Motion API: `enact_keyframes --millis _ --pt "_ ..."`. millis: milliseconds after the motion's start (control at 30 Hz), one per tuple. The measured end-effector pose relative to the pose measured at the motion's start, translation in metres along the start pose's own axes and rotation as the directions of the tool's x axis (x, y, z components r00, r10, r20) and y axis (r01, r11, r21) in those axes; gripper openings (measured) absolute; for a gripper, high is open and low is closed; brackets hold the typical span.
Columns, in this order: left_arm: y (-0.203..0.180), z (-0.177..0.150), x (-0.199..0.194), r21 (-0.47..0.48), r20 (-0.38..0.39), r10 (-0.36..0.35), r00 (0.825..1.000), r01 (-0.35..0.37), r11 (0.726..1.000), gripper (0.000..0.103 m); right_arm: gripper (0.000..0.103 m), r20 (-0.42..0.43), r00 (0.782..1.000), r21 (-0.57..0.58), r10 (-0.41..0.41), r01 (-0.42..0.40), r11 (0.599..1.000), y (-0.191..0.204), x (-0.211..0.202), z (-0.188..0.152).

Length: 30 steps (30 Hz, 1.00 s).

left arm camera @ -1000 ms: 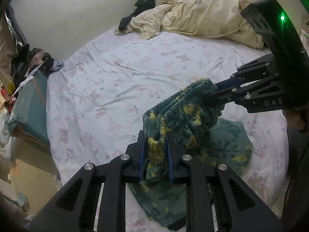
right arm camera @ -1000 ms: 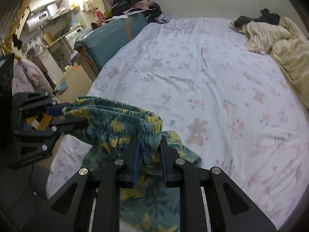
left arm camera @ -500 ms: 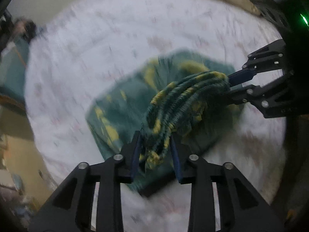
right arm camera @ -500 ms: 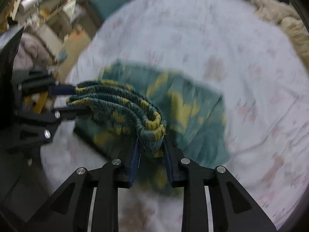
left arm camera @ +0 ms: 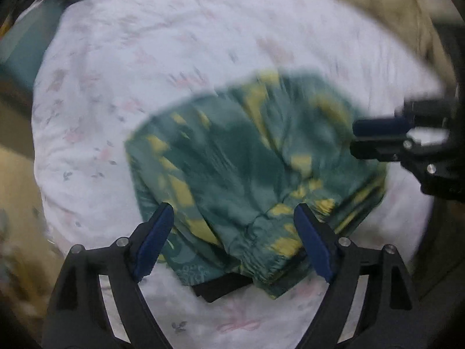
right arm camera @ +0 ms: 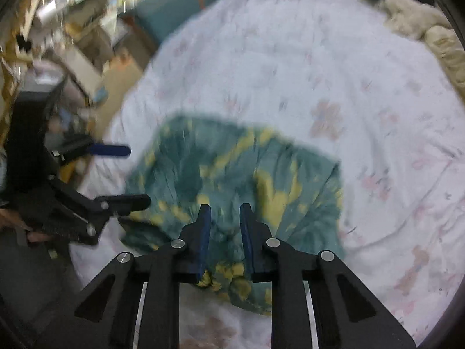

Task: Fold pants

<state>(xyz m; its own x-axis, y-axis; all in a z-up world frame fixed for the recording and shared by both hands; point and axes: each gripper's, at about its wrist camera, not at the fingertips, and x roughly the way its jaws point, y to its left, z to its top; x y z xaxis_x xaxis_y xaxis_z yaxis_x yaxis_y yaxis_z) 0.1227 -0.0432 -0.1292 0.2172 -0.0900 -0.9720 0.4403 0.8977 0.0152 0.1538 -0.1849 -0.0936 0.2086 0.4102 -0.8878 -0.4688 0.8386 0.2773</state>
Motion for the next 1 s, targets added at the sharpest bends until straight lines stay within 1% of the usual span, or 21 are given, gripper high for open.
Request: enact_keyframes --millis 33,67,133,167,233,267,300,400,467,500,567,600,667,700,733,767,800,833,867,933,1000 --pt "-0.005 -0.004 0.008 0.022 -0.039 0.031 0.999 -0.030 0.999 0.083 0.021 -0.079 0.997 -0.018 0.006 -0.007 1.000 0.002 0.013 -0.006" --pt "-0.007 -0.009 0.016 0.029 -0.087 0.031 0.996 -0.029 0.999 0.083 0.021 -0.167 0.986 -0.026 0.017 -0.021 0.999 0.004 0.025 -0.016" --pt "-0.002 -0.016 0.020 -0.001 -0.148 -0.009 0.989 0.009 1.000 0.083 0.021 -0.254 0.967 -0.027 -0.001 -0.006 1.000 0.003 0.034 -0.031" --pt "0.003 -0.016 0.015 -0.029 -0.140 -0.021 0.990 0.017 0.999 0.083 0.021 -0.250 0.968 -0.023 0.001 -0.007 1.000 0.002 0.030 -0.032" --pt "0.017 -0.013 0.002 -0.085 -0.090 -0.009 0.996 0.001 0.996 0.083 0.025 -0.191 0.981 0.012 0.032 -0.030 0.999 -0.003 0.012 -0.027" --pt "0.027 -0.011 -0.004 -0.124 -0.063 0.001 0.998 -0.009 0.992 0.083 0.031 -0.145 0.988 0.047 0.048 -0.041 0.998 -0.010 0.001 -0.022" --pt "0.038 -0.009 -0.009 -0.177 -0.038 0.017 0.999 -0.023 0.984 0.083 0.046 -0.094 0.994 0.101 0.054 -0.044 0.994 -0.021 -0.008 -0.016" --pt "0.073 -0.004 -0.013 -0.353 0.014 0.054 0.998 -0.045 0.935 0.082 0.049 0.016 1.000 0.285 0.002 -0.007 0.959 -0.059 -0.020 -0.003" --pt "0.090 -0.001 -0.006 -0.443 0.034 0.017 0.999 0.000 0.897 0.080 0.049 0.051 0.999 0.396 0.008 -0.028 0.918 -0.084 -0.017 0.004" --pt "0.094 0.000 -0.001 -0.474 0.044 -0.020 0.999 0.038 0.880 0.077 0.049 0.062 0.998 0.447 0.022 -0.048 0.893 -0.096 -0.013 0.007" --pt "0.099 0.004 0.010 -0.518 0.054 -0.077 0.996 0.094 0.850 0.056 0.046 0.059 0.997 0.494 0.039 -0.063 0.867 -0.110 -0.002 0.013" --pt "0.100 0.005 0.015 -0.538 0.056 -0.100 0.993 0.114 0.835 0.053 0.046 0.059 0.997 0.507 0.041 -0.065 0.860 -0.114 0.002 0.014" --pt "0.100 0.008 0.025 -0.553 0.063 -0.134 0.989 0.146 0.820 0.038 0.046 0.058 0.997 0.533 0.046 -0.070 0.843 -0.119 0.010 0.011" --pt "0.098 0.010 0.028 -0.549 0.068 -0.143 0.987 0.156 0.821 0.034 0.044 0.055 0.997 0.534 0.055 -0.075 0.842 -0.120 0.016 0.011" --pt "0.094 0.012 0.029 -0.534 0.074 -0.147 0.986 0.164 0.829 0.026 0.042 0.050 0.997 0.530 0.061 -0.078 0.845 -0.119 0.020 0.013" --pt "0.092 0.015 0.032 -0.518 0.077 -0.145 0.986 0.164 0.840 0.009 0.034 0.043 0.997 0.517 0.063 -0.076 0.853 -0.117 0.026 0.015" --pt "0.089 0.017 0.032 -0.497 0.070 -0.135 0.988 0.152 0.854 0.002 0.015 0.033 0.998 0.503 0.062 -0.070 0.861 -0.114 0.028 0.016" --pt "0.088 0.018 0.031 -0.482 0.063 -0.127 0.990 0.142 0.865 0.002 0.006 0.019 0.998 0.484 0.057 -0.059 0.873 -0.112 0.031 0.017" --pt "0.089 0.021 0.030 -0.478 0.066 -0.123 0.990 0.139 0.867 0.002 0.002 0.017 0.999 0.459 0.036 -0.040 0.887 -0.109 0.030 0.018" --pt "0.096 0.019 0.022 -0.489 0.073 -0.096 0.993 0.119 0.864 0.002 0.001 0.027 1.000 0.452 -0.006 -0.007 0.892 -0.108 0.023 0.018" --pt "0.107 0.016 0.017 -0.531 0.092 -0.076 0.993 0.114 0.840 0.002 0.001 0.032 0.995 0.479 -0.091 0.064 0.875 -0.119 0.015 0.017"
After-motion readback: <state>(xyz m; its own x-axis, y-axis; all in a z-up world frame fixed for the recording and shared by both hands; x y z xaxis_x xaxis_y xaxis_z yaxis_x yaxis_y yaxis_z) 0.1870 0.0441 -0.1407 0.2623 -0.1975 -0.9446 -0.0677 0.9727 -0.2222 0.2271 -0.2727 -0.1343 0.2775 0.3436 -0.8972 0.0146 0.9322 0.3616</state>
